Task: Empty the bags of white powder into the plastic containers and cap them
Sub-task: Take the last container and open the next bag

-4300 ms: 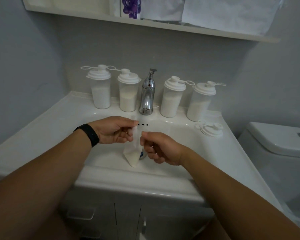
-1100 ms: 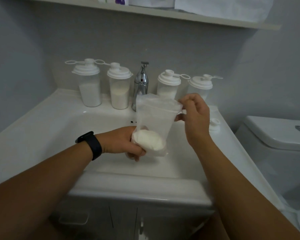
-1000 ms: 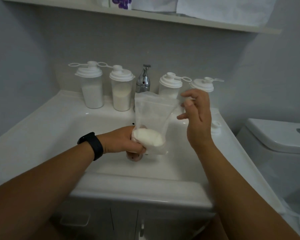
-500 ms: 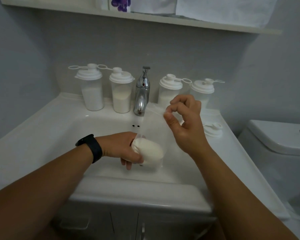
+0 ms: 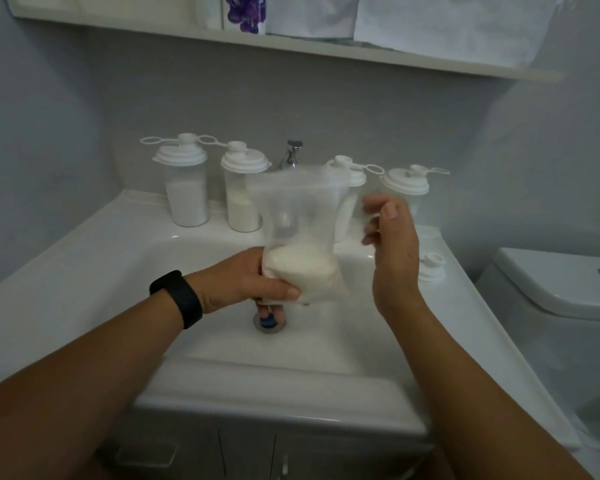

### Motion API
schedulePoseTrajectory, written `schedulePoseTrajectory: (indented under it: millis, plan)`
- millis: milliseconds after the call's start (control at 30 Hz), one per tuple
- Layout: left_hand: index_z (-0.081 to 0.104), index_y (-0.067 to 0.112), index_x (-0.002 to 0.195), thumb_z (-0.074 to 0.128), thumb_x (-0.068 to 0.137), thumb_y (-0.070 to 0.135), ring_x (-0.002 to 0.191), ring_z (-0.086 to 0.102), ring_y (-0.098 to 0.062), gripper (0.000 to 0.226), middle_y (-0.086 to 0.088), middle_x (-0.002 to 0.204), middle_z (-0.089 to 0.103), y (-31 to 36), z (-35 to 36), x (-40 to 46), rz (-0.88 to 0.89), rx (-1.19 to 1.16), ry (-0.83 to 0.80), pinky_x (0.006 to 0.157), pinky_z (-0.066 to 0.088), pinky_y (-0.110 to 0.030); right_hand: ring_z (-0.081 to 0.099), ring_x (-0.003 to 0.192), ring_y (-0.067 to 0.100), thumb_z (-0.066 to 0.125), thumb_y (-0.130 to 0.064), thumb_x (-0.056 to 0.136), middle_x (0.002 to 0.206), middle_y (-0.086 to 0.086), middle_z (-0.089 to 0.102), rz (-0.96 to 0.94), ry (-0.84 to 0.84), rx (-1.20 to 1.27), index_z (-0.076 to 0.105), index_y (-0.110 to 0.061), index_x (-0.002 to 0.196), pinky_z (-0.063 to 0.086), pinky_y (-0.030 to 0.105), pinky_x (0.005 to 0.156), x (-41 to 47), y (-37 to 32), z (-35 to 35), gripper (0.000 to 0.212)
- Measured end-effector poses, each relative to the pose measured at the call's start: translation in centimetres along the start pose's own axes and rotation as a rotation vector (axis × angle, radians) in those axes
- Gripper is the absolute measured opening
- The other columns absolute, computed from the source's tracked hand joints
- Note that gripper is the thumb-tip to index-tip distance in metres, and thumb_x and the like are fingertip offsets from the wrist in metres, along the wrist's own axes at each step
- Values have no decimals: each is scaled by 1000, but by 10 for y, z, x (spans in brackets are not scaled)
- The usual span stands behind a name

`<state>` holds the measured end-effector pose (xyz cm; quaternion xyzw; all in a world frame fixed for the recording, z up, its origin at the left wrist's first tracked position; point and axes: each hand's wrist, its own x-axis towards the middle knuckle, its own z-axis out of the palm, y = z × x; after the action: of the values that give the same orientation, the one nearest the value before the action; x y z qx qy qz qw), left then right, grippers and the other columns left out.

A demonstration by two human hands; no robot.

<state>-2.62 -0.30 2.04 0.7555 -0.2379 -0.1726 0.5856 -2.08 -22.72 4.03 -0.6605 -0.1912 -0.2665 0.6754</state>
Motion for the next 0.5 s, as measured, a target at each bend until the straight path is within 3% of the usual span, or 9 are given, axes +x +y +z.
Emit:
schedulePoseTrajectory:
  millis: [100, 200, 300, 367, 433, 500]
  plan:
    - [67, 15, 120, 76, 81, 40, 70, 72, -26, 47, -12, 102, 78, 6, 1, 0, 125, -53, 174, 54, 54, -29, 59, 76, 18, 55, -63, 89, 86, 4, 65, 264, -104, 203, 64, -11, 104, 47, 37, 73, -5, 5, 10, 55]
    - [72, 20, 103, 68, 83, 51, 61, 67, -18, 36, -9, 87, 78, 11, 9, 1, 189, 2, 255, 51, 47, -26, 68, 92, 38, 52, -61, 93, 108, 23, 70, 366, -269, 203, 61, -3, 120, 50, 55, 83, -17, 7, 20, 64]
    - [70, 23, 96, 73, 92, 42, 51, 61, -9, 20, 3, 65, 73, 16, 17, 1, 234, 20, 319, 50, 45, -18, 64, 110, 48, 52, -56, 96, 122, 27, 67, 425, -325, 332, 62, -6, 128, 48, 66, 94, -19, 9, 20, 60]
    - [70, 21, 97, 71, 93, 38, 48, 60, -10, 17, 6, 63, 72, 15, 22, 4, 289, 19, 399, 50, 48, -19, 65, 107, 41, 66, -63, 87, 124, 23, 67, 460, -307, 446, 64, -8, 126, 53, 54, 92, -18, 7, 20, 67]
    - [70, 23, 100, 68, 87, 49, 50, 60, -6, 29, 9, 66, 72, 13, 24, 8, 347, -27, 530, 50, 49, -22, 67, 100, 26, 81, -60, 76, 118, 15, 70, 537, -313, 526, 64, -12, 126, 57, 34, 84, -20, 3, 24, 72]
    - [68, 25, 111, 62, 83, 54, 71, 70, 1, 41, 18, 84, 76, 8, 25, 10, 404, -36, 585, 63, 54, -17, 66, 99, 20, 85, -54, 74, 118, 10, 69, 591, -353, 556, 60, -11, 133, 56, 29, 83, -24, 2, 30, 77]
